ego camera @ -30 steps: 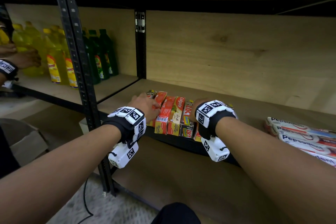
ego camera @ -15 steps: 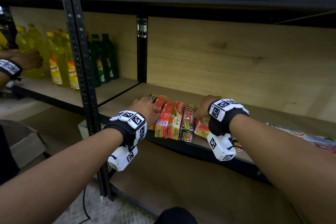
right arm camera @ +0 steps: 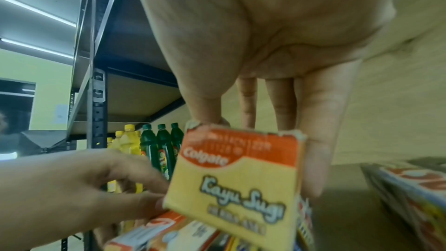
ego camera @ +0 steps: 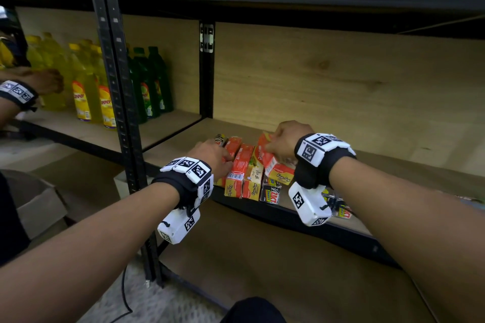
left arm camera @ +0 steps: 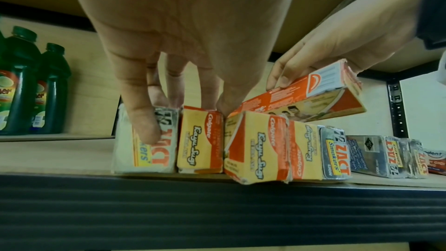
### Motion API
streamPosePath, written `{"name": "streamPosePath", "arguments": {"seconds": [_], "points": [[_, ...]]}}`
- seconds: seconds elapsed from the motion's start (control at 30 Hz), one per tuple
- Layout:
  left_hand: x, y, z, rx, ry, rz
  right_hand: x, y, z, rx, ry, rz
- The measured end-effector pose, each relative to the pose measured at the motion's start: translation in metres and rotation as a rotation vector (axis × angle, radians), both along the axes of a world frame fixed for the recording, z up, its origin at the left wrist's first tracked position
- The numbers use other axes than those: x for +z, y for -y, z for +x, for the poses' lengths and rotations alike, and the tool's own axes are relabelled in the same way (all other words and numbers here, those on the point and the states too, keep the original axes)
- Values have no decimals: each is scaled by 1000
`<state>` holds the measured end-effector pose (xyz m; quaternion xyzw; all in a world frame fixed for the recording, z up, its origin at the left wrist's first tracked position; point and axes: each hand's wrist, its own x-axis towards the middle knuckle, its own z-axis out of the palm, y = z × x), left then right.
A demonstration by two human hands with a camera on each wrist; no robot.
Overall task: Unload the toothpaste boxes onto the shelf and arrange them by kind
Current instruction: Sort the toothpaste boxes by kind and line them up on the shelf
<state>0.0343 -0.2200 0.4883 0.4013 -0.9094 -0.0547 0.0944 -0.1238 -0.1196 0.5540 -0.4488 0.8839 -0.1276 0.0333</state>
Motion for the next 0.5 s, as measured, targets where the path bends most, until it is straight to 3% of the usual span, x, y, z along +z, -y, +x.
{"name": "streamPosePath", "arguments": {"seconds": [0.3,0.5], "points": [[-3,8,0,-35,-5,-7,-26,20,27,80,31,-70],[-1,9,0,-53,8,-1,-23,-6,17,181,201,-140]]}}
